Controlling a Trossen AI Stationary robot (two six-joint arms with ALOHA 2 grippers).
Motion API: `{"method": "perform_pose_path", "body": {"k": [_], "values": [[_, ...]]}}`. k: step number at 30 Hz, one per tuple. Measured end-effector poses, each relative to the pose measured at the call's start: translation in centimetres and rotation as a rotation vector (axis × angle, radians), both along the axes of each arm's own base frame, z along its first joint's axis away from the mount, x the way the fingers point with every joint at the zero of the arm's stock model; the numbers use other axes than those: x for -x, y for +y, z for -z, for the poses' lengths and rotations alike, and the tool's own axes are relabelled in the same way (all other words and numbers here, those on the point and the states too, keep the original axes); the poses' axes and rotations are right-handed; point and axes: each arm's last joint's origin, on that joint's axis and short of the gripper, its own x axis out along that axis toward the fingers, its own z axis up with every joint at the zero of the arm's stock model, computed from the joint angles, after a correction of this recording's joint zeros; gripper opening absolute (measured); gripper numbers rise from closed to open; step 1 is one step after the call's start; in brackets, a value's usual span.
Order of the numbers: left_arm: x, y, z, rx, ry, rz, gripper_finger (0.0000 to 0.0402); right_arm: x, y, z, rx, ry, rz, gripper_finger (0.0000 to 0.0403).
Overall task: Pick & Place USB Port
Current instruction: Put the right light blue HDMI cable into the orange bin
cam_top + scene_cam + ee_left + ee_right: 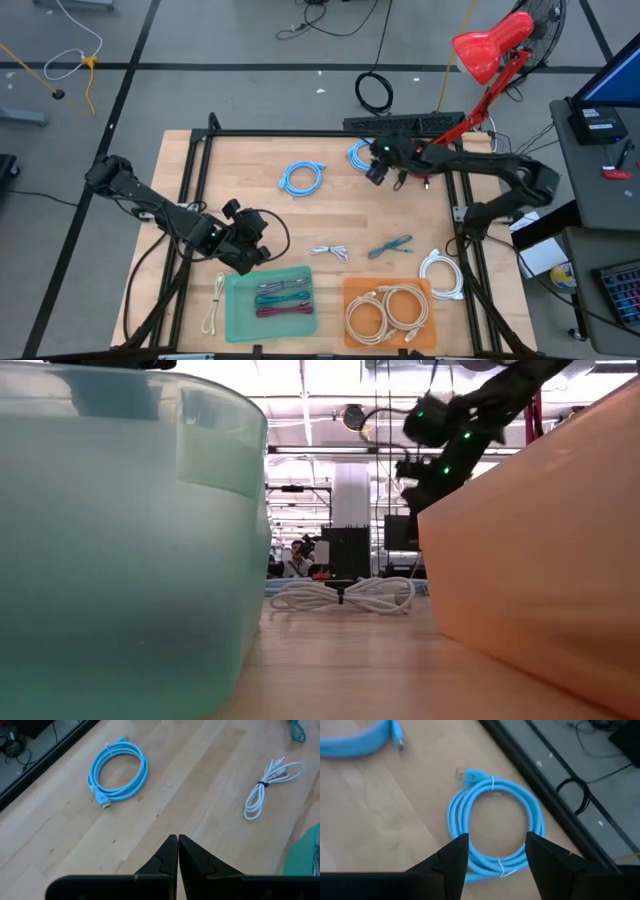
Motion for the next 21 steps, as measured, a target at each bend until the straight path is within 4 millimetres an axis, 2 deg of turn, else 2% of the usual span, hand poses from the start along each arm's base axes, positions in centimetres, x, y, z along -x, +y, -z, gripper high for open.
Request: {"method": "perform_pose_path", "body": {"k": [8,11,21], "values": [[-0.1,-0.2,0.0,0.030,-0.009,0.009,0.0019,-3.5,-1.9,2.0,-0.144,0.056,-0.027,0.0210],[0.1,-0.5,0.0,0.038,-0.005,0.024,0.0019,-4.5,-2.3,2.3,-0.140,0.086,-0.062,0.0216],[0.7,-1.8,0.0,0.062,-0.014,0.062,0.0019,-5.5,-3.3,4.8,-0.176,0.178,-0.070,0.0231]]}}
